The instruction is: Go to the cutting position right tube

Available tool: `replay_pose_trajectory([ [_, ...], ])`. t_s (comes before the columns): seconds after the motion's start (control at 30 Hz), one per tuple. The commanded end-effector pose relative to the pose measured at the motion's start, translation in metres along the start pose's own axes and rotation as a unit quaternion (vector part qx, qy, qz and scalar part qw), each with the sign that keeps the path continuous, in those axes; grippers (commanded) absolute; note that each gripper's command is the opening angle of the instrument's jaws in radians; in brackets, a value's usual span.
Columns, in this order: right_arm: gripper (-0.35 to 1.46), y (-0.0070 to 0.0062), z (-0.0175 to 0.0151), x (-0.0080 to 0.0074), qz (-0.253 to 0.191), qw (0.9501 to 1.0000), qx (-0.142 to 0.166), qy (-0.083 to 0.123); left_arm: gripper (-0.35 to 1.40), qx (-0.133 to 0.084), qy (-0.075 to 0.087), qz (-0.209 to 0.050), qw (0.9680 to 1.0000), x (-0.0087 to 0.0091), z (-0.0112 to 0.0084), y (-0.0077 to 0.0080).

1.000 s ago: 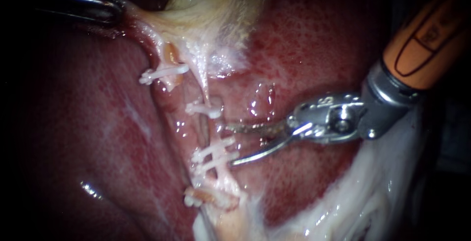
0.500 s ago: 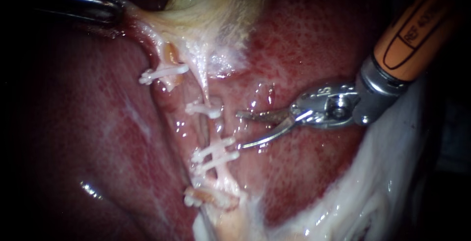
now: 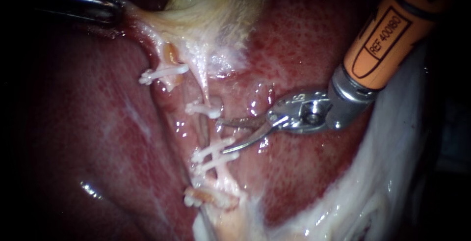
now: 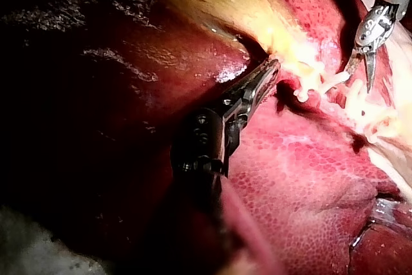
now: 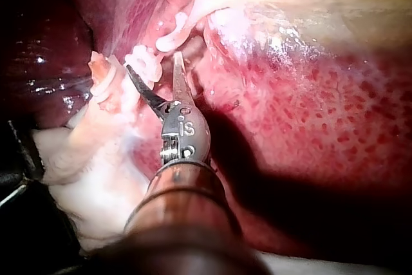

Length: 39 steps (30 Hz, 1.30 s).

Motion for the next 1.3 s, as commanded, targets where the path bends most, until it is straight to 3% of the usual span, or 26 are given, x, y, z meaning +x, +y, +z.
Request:
replay_pose_trajectory([
  [0.03,1.38,-0.0001,0.0001,0.0001,-0.003,1.0,0.004,0.004,-0.35,0.0,0.0,0.0,1.0,0.0,0.0,0.0],
  [0.53,1.37,-0.0004,0.0028,0.0024,-0.015,0.9977,0.052,0.041,-0.35,0.0,0.0,0.0,1.0,0.0,0.0,0.0],
  [0.93,1.3,-0.0006,0.0053,0.0045,-0.021,0.9907,0.092,0.098,-0.35,0.001,0.0,0.0,1.0,0.0,0.0001,0.0],
  [1.3,1.25,-0.0004,0.0079,0.0063,-0.007,0.9908,0.074,0.113,-0.35,0.001,0.0,0.0,1.0,0.0001,0.0001,0.0],
])
